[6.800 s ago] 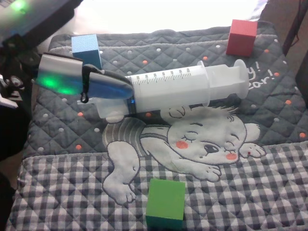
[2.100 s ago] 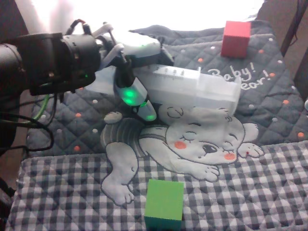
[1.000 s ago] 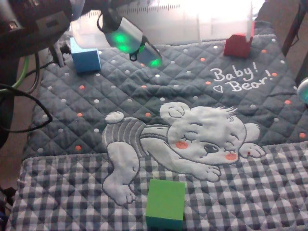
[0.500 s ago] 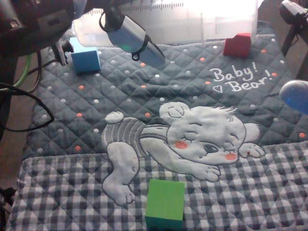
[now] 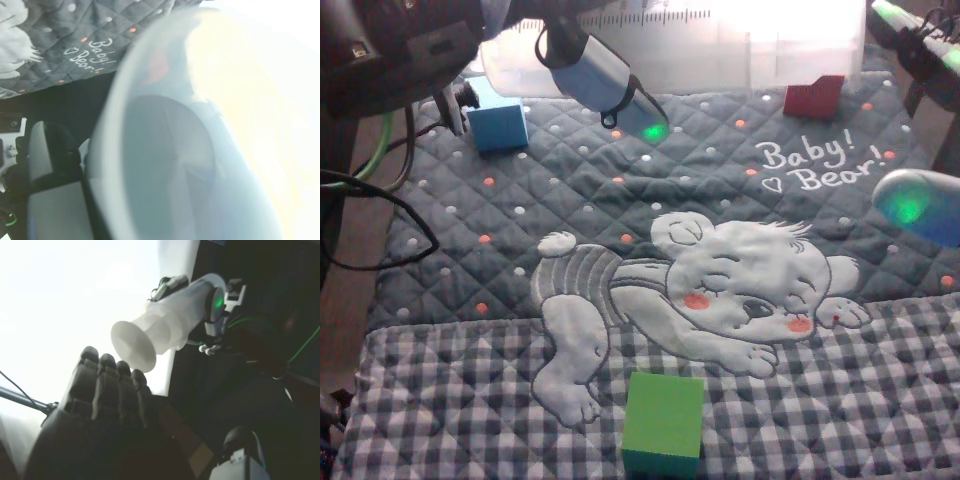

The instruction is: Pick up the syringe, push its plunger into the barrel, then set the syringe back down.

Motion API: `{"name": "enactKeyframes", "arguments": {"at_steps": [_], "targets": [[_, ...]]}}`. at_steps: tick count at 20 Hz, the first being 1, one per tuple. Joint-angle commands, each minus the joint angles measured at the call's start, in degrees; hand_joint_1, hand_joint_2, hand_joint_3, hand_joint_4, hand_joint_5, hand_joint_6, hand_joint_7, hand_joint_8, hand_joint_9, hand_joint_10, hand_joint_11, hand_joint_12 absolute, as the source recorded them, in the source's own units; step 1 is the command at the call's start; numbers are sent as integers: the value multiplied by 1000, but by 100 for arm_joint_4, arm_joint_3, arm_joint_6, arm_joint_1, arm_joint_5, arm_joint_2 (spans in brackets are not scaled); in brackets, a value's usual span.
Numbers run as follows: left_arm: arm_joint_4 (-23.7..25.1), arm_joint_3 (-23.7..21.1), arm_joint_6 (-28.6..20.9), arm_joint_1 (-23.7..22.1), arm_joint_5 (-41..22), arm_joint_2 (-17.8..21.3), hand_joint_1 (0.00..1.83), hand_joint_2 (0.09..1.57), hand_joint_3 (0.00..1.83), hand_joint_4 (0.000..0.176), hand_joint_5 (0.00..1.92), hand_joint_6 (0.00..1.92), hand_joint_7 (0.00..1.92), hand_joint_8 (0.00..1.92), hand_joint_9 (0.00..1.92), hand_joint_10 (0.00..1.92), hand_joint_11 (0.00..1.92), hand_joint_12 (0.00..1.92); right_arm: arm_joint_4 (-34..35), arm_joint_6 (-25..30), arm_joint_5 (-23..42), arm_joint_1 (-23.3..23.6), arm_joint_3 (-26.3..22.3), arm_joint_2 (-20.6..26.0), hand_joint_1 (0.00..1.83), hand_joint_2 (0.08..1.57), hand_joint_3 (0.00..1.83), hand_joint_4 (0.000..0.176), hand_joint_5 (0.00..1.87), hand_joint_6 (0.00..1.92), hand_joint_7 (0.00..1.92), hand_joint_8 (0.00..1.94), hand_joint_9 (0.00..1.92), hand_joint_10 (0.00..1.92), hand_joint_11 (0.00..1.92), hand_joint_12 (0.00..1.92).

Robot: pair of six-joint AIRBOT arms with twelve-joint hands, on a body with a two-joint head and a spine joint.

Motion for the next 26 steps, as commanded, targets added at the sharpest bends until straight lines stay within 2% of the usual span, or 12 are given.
{"name": "enactKeyframes", "arguments": {"at_steps": [1,3,4,5,6,8,9,13,16,22,25,26], "targets": [[-187,-17,-61,-135,-634,-20,1496,1131,2,0,1221,1921,1455,1921,1440,1921,1020,1921,-50,73,627,62,19,-7,0,789,0,0,0,0,0,0,0,0,0,0],[-184,-34,-61,-140,-649,-18,1491,1137,4,0,1237,1921,1462,1921,1435,1921,968,1921,-57,92,612,65,31,-28,0,779,0,0,0,0,0,0,0,0,0,0],[-186,-50,-62,-142,-685,-18,1491,1137,3,0,1276,1921,1505,1921,1510,1921,1187,1921,-70,93,605,85,37,-48,0,800,0,0,0,0,0,0,0,0,0,0],[-186,-53,-62,-143,-688,-18,1491,1137,3,0,1276,1921,1505,1921,1510,1921,1187,1921,-73,93,604,89,38,-50,0,800,0,0,0,0,0,0,0,0,0,0],[-184,-68,-62,-152,-706,-18,1499,1129,0,0,1279,1921,1497,1921,1480,1921,979,1921,-96,98,594,108,40,-66,0,806,1,0,0,0,0,0,0,0,0,0],[-177,-84,-61,-181,-715,-23,1489,1131,0,0,1276,1921,1493,1921,1470,1921,945,1921,-145,111,561,153,44,-94,0,823,9,0,0,0,0,0,0,0,0,0],[-168,-92,-61,-195,-718,-27,1491,1142,4,0,1286,1921,1508,1921,1491,1921,1089,1921,-180,119,537,186,51,-122,0,816,4,0,0,0,0,0,0,0,0,0],[-162,-129,-77,-206,-780,-27,1463,1158,8,0,1232,1921,1454,1921,1409,1921,806,1921,-255,170,470,240,77,-184,0,792,0,0,0,0,0,0,0,0,0,0],[-94,-161,-145,-238,-848,-29,1468,1160,5,0,1242,1921,1475,1921,1478,1921,1136,1921,-302,193,459,280,86,-227,0,774,0,0,0,0,0,0,0,0,0,0],[-44,-168,-179,-303,-825,-43,1418,1163,3,0,1272,1921,1488,1921,1481,1921,1083,1921,-411,199,457,358,88,-276,0,851,21,0,0,0,0,0,0,0,0,0],[1,-158,-178,-395,-776,-73,1489,1153,0,0,1225,1921,1511,1921,1580,1921,1567,1921,-429,216,456,369,89,-298,0,847,12,0,0,0,0,0,0,0,2,1],[2,-151,-178,-408,-773,-82,1457,1157,1,0,1236,1921,1516,1921,1548,1921,1369,1921,-431,216,456,374,89,-303,0,886,29,0,0,0,0,0,0,0,0,0]]}}
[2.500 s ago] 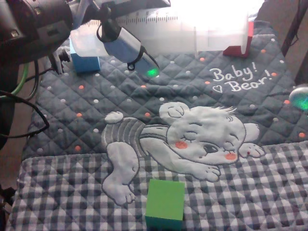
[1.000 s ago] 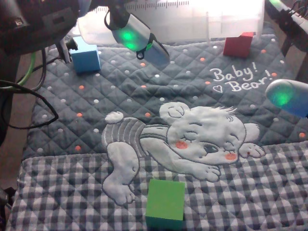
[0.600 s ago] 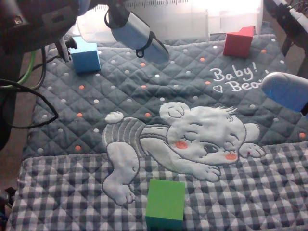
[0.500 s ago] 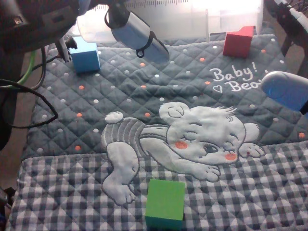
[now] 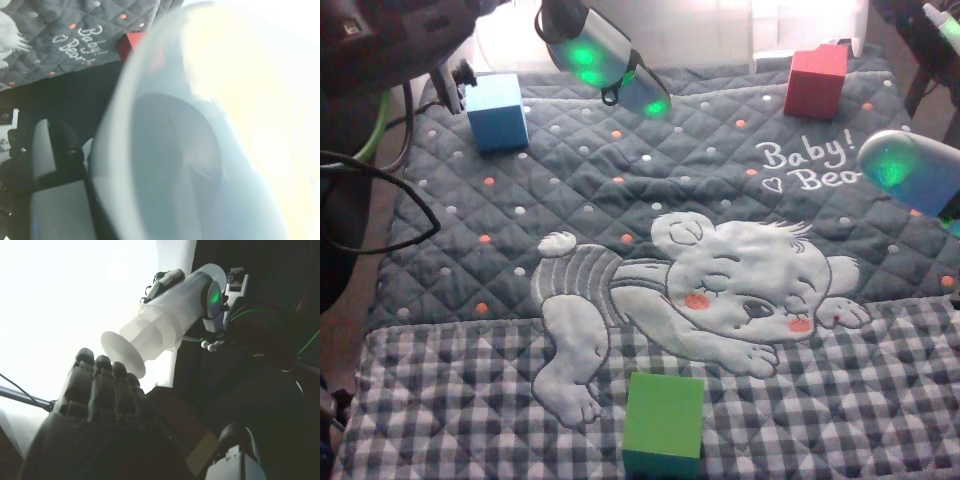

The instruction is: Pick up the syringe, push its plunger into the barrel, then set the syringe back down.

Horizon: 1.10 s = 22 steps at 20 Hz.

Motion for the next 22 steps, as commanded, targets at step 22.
{"name": "enactKeyframes", "arguments": {"at_steps": [22], "targets": [[-149,7,-115,-232,-862,-338,1400,1156,2,0,1264,1921,1460,1921,1454,1921,1206,1921,-469,71,230,184,140,-264,0,892,6,0,0,0,0,0,0,0,0,0]]}}
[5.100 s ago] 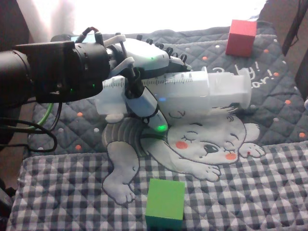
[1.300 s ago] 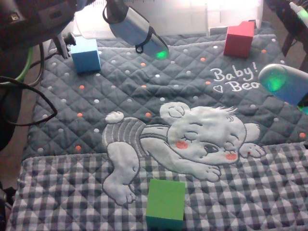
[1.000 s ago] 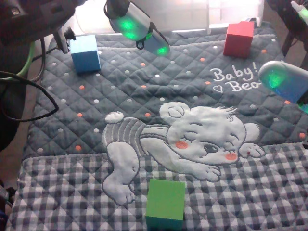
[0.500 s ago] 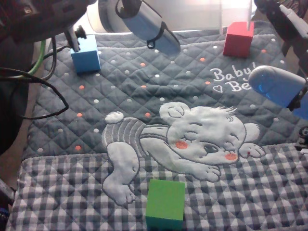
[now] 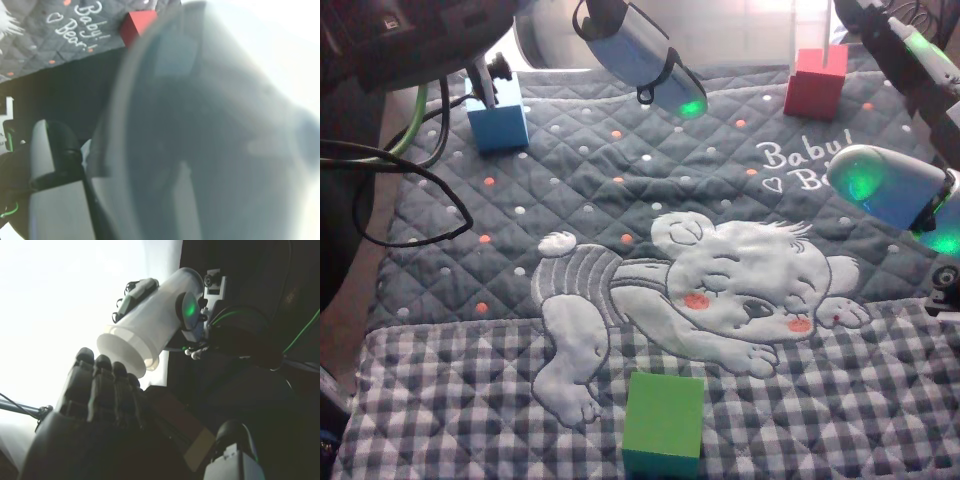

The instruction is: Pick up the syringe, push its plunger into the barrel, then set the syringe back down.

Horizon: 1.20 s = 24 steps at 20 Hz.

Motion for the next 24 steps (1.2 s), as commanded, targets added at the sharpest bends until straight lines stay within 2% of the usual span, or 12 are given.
{"name": "enactKeyframes", "arguments": {"at_steps": [1,2,4,5,6,7,10,13,16,18,22,24], "targets": [[-180,-39,-112,-155,-733,-59,1412,1145,0,0,1260,1921,1464,1921,1477,1921,1312,1921,-241,36,324,79,22,-12,0,873,0,0,0,0,0,0,0,0,0,0],[-127,-24,-112,-150,-659,-50,1399,1139,0,0,1277,1921,1491,1921,1522,1921,1420,1921,-242,61,323,79,33,44,0,903,11,0,0,0,0,0,0,0,0,0],[-105,2,-112,-106,-583,-11,1404,1136,0,0,1290,1921,1498,1921,1533,1921,1442,1921,-252,62,303,78,25,168,0,873,0,0,0,0,0,0,0,0,0,0],[-167,15,-114,-75,-596,24,1447,1128,0,0,1287,1921,1512,1921,1572,1921,1537,1921,-270,62,277,78,16,237,0,873,0,0,2,1,0,0,0,0,0,0],[-176,23,-136,-38,-581,68,1463,1140,0,0,1292,1921,1527,1921,1564,1921,1419,1921,-293,62,246,78,-6,322,0,897,8,0,0,0,0,0,0,0,0,0],[-150,9,-136,-26,-542,101,1463,1140,0,0,1292,1921,1527,1921,1564,1921,1419,1921,-305,62,224,77,-25,378,0,897,8,0,0,0,0,0,0,0,0,0],[-148,-5,-136,34,-478,195,1491,1142,0,0,1301,1921,1551,1921,1637,1921,1642,1921,-345,62,178,77,-64,575,47,977,27,0,0,0,0,0,0,0,0,0],[-135,-9,-136,91,-414,222,1468,1140,0,0,1284,1921,1528,1921,1624,1921,1633,1921,-416,60,126,77,-65,775,62,966,0,0,0,0,0,0,0,0,0,0],[143,-17,-211,117,-308,221,1459,1125,0,0,1181,1921,1399,1921,1515,1921,1541,1921,-447,-33,122,77,-85,1045,1,998,9,0,0,0,0,0,0,0,0,0],[458,-18,-377,127,-202,220,1473,1110,0,0,1142,1921,1373,1921,1492,1921,1528,1921,-460,-148,123,77,-120,1195,0,912,0,0,15,2,0,0,0,0,0,0],[655,-21,-383,215,-39,203,1551,1115,0,0,1286,1921,1525,1921,1622,1921,1629,1921,-492,-219,126,96,-134,1281,119,846,0,0,23,1,0,0,0,0,0,0],[862,-69,-411,260,53,199,1554,1113,0,0,1196,1921,1412,1921,1558,1921,1589,1921,-535,-250,128,163,-134,1282,129,829,0,0,0,0,0,0,0,0,0,0]]}}
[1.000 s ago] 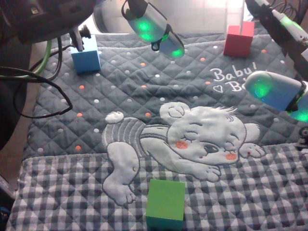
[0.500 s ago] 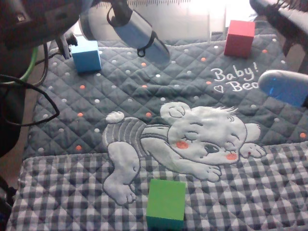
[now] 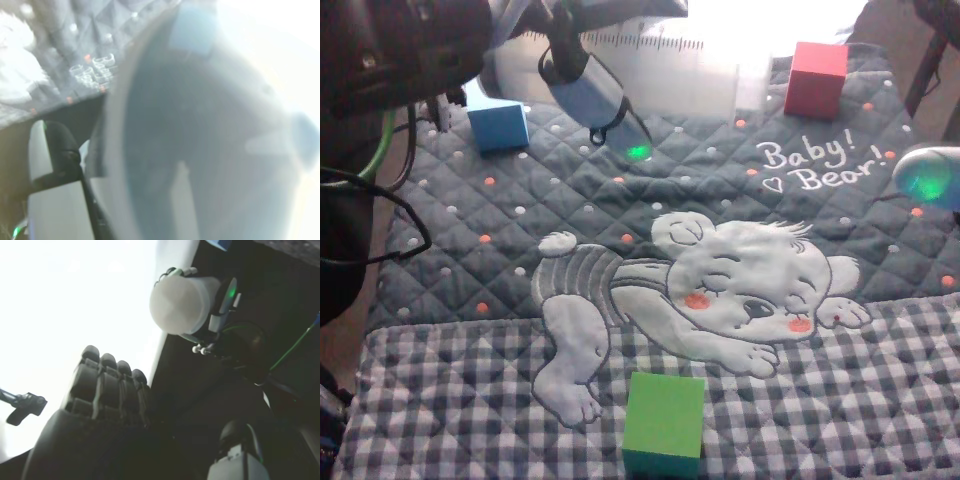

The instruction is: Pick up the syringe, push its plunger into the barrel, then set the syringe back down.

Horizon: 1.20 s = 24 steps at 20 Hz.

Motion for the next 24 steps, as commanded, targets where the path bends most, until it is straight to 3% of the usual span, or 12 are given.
{"name": "enactKeyframes", "arguments": {"at_steps": [1,3,5,9,15,24], "targets": [[-43,-38,-67,-65,-386,-18,1568,1100,0,0,1086,1921,1398,1921,1547,1921,1592,1921,89,-4,712,100,1,54,134,831,0,0,0,0,0,0,0,0,0,0],[108,-68,-71,-46,-323,-49,1558,1088,0,0,1066,1921,1355,1921,1502,1921,1544,1921,73,-13,713,128,-2,54,147,825,0,0,0,0,0,0,0,0,0,0],[296,-97,-74,22,-205,-118,1536,1060,0,0,1216,1921,1421,1921,1530,1921,1542,1921,69,-14,715,136,-10,52,123,845,0,0,0,0,0,0,0,0,0,0],[321,-83,-75,180,-134,-204,1553,1072,0,0,1298,1921,1527,1921,1598,1921,1583,1921,49,-14,744,161,-26,16,118,825,0,0,7,2,0,0,0,0,0,0],[417,-88,-75,271,-91,-272,1579,1082,0,0,1301,1921,1584,1921,1634,1921,1620,1921,47,-14,745,172,-27,-5,73,847,0,0,3,1,0,0,0,0,0,0],[427,-114,-84,362,-66,-274,1475,1109,10,0,1118,1921,1337,1921,1467,1921,1494,1921,49,-14,752,214,-35,-29,112,879,6,0,0,0,0,0,0,0,0,0]]}}
